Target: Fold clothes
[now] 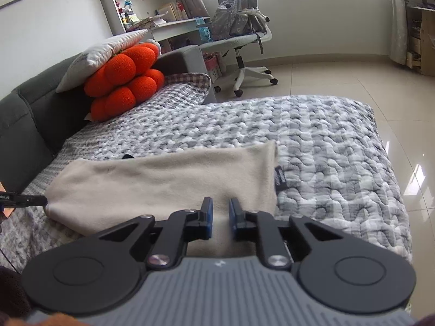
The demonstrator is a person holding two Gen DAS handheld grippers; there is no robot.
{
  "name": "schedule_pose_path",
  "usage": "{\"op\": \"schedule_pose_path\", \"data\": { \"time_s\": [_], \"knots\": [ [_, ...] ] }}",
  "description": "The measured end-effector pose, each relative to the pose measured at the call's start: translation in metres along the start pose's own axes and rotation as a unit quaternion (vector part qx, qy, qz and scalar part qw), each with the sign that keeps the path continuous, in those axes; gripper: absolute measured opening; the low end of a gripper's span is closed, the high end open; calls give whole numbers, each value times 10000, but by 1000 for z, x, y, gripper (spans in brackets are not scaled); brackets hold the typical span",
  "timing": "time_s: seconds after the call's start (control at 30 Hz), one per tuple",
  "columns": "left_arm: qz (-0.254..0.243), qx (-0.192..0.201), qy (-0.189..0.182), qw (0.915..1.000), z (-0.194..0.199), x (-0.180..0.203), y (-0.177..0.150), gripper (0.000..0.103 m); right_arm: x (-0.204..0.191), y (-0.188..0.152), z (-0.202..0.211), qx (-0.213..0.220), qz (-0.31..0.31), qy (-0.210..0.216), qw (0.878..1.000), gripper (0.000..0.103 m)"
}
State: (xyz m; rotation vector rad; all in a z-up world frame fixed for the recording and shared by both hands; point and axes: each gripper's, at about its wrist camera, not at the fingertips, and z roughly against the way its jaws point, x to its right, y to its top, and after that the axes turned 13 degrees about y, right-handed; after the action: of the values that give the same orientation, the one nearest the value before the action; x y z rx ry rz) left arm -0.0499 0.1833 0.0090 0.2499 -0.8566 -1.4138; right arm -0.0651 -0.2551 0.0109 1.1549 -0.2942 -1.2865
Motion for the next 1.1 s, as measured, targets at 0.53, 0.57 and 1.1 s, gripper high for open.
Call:
{"op": "schedule_pose_path", "data": {
  "time_s": [0.53, 0.57, 1.1],
  "knots": [
    [1624, -957, 446, 9811, -29, 26, -14, 58, -40, 20, -26, 218, 301, 828, 9959, 54],
    [1767, -843, 537, 9792, -31, 30, -18, 55, -42, 20, -29, 199, 306, 836, 9958, 54],
    [2300, 1271, 1396, 9547, -34, 87, -73, 21, -75, 14, -83, -219, 599, 801, 9947, 25]
  ]
}}
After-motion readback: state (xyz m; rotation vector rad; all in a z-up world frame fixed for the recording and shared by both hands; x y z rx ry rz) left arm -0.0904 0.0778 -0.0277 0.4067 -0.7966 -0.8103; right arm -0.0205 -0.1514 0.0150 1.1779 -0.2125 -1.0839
